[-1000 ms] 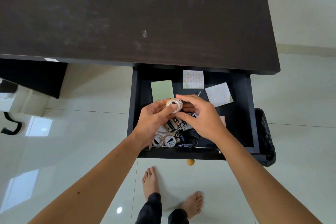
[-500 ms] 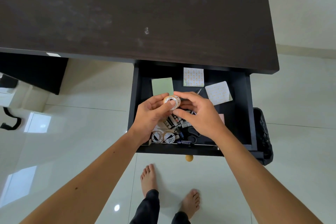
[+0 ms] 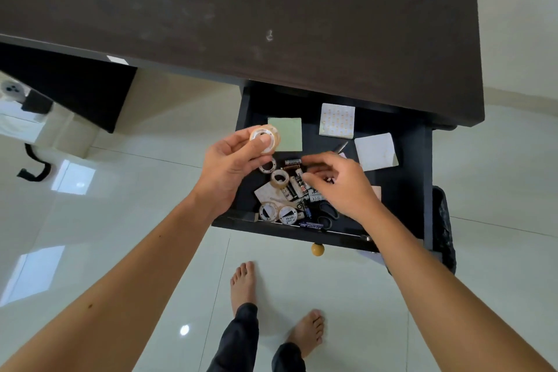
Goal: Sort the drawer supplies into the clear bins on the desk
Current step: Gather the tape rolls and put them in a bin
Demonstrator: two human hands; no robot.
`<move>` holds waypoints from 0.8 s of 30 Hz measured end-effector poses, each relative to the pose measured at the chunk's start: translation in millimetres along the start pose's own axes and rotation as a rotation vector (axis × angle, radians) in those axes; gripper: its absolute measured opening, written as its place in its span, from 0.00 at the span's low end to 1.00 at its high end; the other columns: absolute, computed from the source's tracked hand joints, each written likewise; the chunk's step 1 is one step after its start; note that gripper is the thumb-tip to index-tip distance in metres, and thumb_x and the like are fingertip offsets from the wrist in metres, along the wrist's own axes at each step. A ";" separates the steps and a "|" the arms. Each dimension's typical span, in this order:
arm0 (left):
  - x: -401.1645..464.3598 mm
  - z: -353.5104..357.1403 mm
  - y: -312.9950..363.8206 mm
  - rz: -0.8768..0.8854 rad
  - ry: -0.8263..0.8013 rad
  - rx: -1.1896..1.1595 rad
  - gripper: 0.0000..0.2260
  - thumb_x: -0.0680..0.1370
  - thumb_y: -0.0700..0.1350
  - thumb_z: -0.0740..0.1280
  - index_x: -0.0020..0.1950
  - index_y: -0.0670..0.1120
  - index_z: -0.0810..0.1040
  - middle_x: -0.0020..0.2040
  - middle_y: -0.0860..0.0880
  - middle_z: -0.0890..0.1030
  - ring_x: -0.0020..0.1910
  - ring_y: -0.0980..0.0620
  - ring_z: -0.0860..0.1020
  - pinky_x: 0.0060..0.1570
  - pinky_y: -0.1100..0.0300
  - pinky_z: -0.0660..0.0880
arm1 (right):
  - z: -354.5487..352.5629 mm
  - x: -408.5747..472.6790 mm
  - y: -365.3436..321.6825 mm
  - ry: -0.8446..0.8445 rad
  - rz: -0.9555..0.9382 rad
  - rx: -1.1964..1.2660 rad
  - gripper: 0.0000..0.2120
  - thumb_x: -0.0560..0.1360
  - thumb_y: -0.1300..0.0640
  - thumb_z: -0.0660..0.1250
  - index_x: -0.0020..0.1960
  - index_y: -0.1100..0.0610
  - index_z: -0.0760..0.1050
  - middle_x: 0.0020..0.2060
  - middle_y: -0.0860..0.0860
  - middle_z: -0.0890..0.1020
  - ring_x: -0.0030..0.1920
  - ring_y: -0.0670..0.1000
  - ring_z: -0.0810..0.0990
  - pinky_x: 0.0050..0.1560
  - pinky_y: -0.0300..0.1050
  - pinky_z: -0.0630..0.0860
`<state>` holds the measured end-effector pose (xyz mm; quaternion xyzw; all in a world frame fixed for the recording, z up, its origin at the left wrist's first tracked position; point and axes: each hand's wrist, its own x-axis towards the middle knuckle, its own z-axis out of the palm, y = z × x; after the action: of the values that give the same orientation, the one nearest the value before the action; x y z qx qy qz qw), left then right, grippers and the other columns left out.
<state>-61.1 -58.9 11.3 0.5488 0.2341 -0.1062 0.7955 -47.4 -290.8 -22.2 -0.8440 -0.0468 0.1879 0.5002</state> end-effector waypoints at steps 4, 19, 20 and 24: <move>-6.5 -14.1 8.6 0.018 0.025 0.005 0.26 0.72 0.47 0.77 0.66 0.37 0.81 0.59 0.40 0.87 0.61 0.41 0.85 0.63 0.52 0.82 | 28.4 14.9 0.8 -0.071 -0.123 -0.250 0.18 0.76 0.56 0.78 0.65 0.53 0.83 0.59 0.48 0.83 0.56 0.46 0.81 0.59 0.44 0.79; -13.0 -46.9 6.5 0.002 0.088 -0.002 0.18 0.78 0.41 0.74 0.67 0.38 0.80 0.60 0.39 0.86 0.62 0.41 0.85 0.65 0.50 0.81 | 64.0 37.3 -17.7 -0.056 -0.165 -0.310 0.21 0.74 0.56 0.79 0.65 0.53 0.80 0.55 0.45 0.77 0.47 0.39 0.76 0.53 0.34 0.73; -13.0 -47.3 5.5 -0.001 0.090 -0.003 0.18 0.78 0.41 0.74 0.67 0.38 0.80 0.60 0.39 0.87 0.62 0.41 0.85 0.65 0.50 0.81 | 67.4 41.9 -18.0 -0.076 -0.178 -0.339 0.23 0.75 0.55 0.79 0.68 0.53 0.79 0.57 0.46 0.77 0.50 0.42 0.77 0.56 0.39 0.76; -12.2 -48.3 5.4 -0.014 0.081 -0.001 0.18 0.78 0.41 0.75 0.67 0.39 0.81 0.60 0.40 0.87 0.62 0.42 0.85 0.66 0.50 0.81 | 78.6 53.1 -13.3 -0.160 -0.150 -0.512 0.26 0.77 0.51 0.75 0.73 0.55 0.76 0.59 0.48 0.73 0.62 0.52 0.75 0.61 0.47 0.75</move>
<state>-81.8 -13.4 7.8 0.5507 0.2700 -0.0894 0.7847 -25.5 -205.1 -58.8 -0.9195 -0.1945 0.1985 0.2779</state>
